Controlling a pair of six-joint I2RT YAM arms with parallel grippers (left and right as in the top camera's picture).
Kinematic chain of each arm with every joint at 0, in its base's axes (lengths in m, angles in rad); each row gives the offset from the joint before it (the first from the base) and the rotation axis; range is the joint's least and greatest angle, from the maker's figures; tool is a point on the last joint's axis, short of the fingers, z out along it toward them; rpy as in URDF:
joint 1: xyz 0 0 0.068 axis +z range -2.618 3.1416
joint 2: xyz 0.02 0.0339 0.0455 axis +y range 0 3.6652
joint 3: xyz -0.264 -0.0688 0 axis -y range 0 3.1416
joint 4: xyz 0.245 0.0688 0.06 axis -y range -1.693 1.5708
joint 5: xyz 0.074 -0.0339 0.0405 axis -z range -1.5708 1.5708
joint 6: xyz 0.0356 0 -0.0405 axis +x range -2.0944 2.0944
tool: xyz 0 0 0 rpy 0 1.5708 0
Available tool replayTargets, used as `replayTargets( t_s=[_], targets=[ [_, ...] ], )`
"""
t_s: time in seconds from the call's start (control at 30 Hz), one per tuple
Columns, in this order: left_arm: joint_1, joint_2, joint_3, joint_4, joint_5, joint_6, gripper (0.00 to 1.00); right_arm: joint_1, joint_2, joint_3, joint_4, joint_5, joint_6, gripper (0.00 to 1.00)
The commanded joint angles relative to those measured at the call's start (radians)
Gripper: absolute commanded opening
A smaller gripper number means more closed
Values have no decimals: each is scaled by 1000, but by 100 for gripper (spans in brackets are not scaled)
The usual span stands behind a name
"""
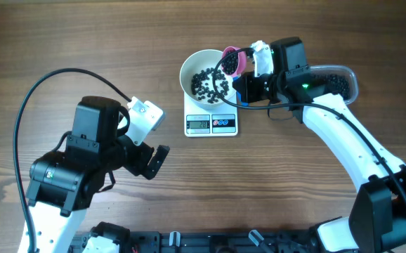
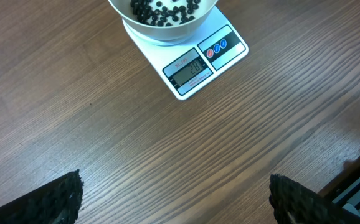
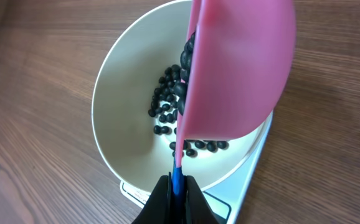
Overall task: Scoop item into bowl and weigh 150g on scale
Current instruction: 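Carry the filled scoop left over the white bowl on the scale, then tilt the scoop with the right gripper to pour beans into the bowl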
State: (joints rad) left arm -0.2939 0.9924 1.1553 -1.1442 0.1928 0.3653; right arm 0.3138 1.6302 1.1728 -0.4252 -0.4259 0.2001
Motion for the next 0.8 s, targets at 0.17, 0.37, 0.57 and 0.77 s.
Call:
replayTargets(
  t_s=[0.17, 0.37, 0.57, 0.77],
  targets=[
    [7, 5, 23, 3, 19, 20, 100, 52, -1, 0, 10, 90, -119, 5],
    [7, 5, 23, 3, 19, 20, 100, 109, -1, 0, 10, 203, -150, 5],
    [7, 5, 23, 3, 19, 20, 100, 113, -1, 0, 10, 220, -174, 5],
    [7, 5, 23, 3, 19, 21, 100, 115, -1, 0, 10, 225, -183, 4]
  ],
)
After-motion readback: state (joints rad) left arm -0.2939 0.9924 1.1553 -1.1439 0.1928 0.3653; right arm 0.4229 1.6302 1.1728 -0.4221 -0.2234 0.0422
